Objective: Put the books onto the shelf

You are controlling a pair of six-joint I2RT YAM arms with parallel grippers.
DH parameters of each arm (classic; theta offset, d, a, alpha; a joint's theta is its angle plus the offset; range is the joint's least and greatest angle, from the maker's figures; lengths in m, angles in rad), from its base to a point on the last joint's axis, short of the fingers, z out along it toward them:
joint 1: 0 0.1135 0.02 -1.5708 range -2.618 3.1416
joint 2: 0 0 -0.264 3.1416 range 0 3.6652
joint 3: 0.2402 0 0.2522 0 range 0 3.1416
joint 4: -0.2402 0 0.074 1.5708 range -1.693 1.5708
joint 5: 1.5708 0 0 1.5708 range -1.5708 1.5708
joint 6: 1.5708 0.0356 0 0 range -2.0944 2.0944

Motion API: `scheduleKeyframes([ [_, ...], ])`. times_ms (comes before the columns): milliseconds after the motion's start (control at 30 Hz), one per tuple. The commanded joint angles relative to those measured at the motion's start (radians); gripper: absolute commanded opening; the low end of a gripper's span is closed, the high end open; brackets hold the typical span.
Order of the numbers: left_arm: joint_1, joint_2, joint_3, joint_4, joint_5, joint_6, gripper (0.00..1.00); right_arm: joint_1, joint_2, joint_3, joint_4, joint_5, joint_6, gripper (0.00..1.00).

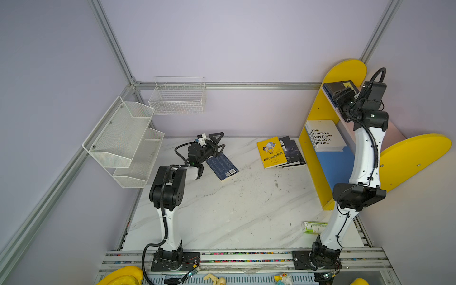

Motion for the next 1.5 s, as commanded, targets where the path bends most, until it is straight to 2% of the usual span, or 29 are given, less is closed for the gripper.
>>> scheduleKeyframes([
  [0, 0.005, 0.006, -0.013, 0.077, 0.023, -0.016, 1.0, 0.0, -0.03, 0.002, -0.127, 0.086, -0.026, 0.72],
  [233, 0.005, 0.01, -0.007, 0.087, 0.049, -0.023, 0.99, -0.001, -0.034, -0.011, -0.12, 0.099, -0.043, 0.72],
  [367, 0.007, 0.001, -0.02, 0.094, 0.055, -0.023, 0.99, 0.001, -0.042, -0.011, -0.092, 0.073, -0.044, 0.68],
  [700, 0.007, 0.002, -0.03, 0.105, 0.056, -0.018, 1.0, 0.009, -0.2, -0.292, 0.004, 0.112, -0.175, 0.64],
  [800, 0.007, -0.015, -0.02, 0.08, 0.073, 0.012, 0.99, 0.086, -0.25, -0.373, 0.087, 0.091, -0.274, 0.64],
  [967, 0.003, -0.1, 0.012, -0.118, 0.128, 0.142, 1.0, 0.334, -0.273, -0.421, 0.159, 0.171, -0.412, 0.66],
  [1033, -0.006, -0.138, 0.015, -0.181, 0.151, 0.174, 1.0, 0.42, -0.289, -0.483, 0.212, 0.237, -0.422, 0.68],
  [1100, -0.019, -0.173, -0.006, -0.207, 0.168, 0.18, 1.0, 0.481, -0.33, -0.623, 0.336, 0.233, -0.383, 0.7],
  [1233, -0.062, -0.255, -0.074, -0.27, 0.127, 0.207, 1.0, 0.559, -0.399, -0.934, 0.598, 0.206, -0.268, 0.73],
  [1333, -0.078, -0.341, -0.04, -0.505, 0.079, 0.365, 1.0, 0.58, -0.394, -1.067, 0.678, 0.22, -0.187, 0.74],
  [1467, -0.12, -0.444, 0.062, -0.791, -0.026, 0.586, 1.0, 0.58, -0.363, -1.126, 0.7, 0.24, -0.15, 0.78],
])
